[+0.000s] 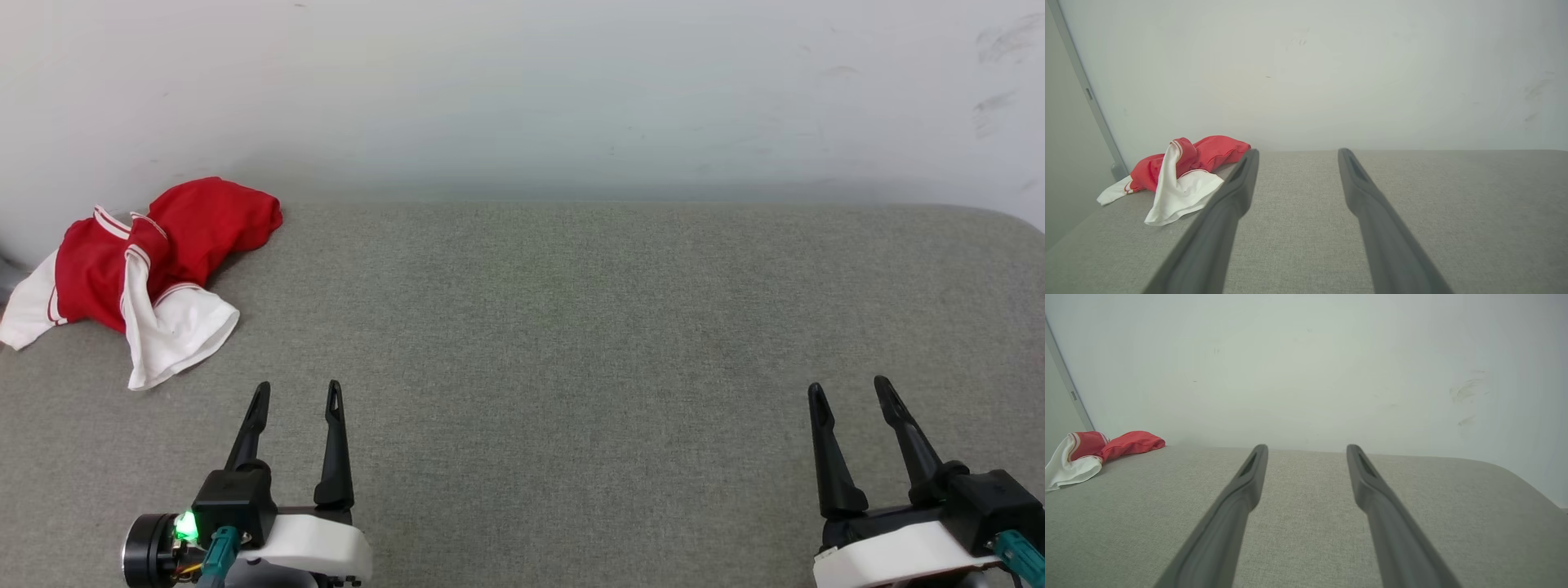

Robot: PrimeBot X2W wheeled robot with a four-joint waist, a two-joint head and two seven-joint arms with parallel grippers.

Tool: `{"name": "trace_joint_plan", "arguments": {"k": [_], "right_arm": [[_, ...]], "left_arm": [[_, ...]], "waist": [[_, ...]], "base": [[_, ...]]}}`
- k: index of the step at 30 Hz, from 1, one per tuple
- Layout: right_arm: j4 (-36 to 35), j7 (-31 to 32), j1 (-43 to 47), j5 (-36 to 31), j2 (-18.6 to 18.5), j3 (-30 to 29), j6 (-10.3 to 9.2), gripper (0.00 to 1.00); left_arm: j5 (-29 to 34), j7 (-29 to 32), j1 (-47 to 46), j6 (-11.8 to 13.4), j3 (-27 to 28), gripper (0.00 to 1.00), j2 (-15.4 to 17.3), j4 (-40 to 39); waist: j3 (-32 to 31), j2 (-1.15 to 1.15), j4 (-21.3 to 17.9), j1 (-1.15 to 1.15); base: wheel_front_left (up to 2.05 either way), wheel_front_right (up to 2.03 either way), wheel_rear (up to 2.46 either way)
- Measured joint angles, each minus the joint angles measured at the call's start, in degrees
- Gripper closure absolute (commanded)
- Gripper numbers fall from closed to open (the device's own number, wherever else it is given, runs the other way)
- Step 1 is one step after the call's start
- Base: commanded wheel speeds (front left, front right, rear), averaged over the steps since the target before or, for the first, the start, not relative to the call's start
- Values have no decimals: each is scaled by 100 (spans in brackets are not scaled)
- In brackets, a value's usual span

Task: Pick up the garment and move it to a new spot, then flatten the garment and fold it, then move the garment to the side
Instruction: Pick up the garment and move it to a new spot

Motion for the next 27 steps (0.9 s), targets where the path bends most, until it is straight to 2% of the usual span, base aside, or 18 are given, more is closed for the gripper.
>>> {"name": "trace_joint_plan", "arguments": {"k": [11, 27], "right_arm": [[144, 0, 4, 313, 1, -64, 0, 0], [171, 0, 14, 334, 2, -68, 0, 0]], "left_arm": [[-10, -1, 15, -188, 142, 0, -97, 131], [8, -1, 13, -275, 223, 0, -137, 194]], "waist": [[8, 0, 4, 0], [12, 0, 53, 0]], "base": [[0, 0, 0], [0, 0, 0]]}}
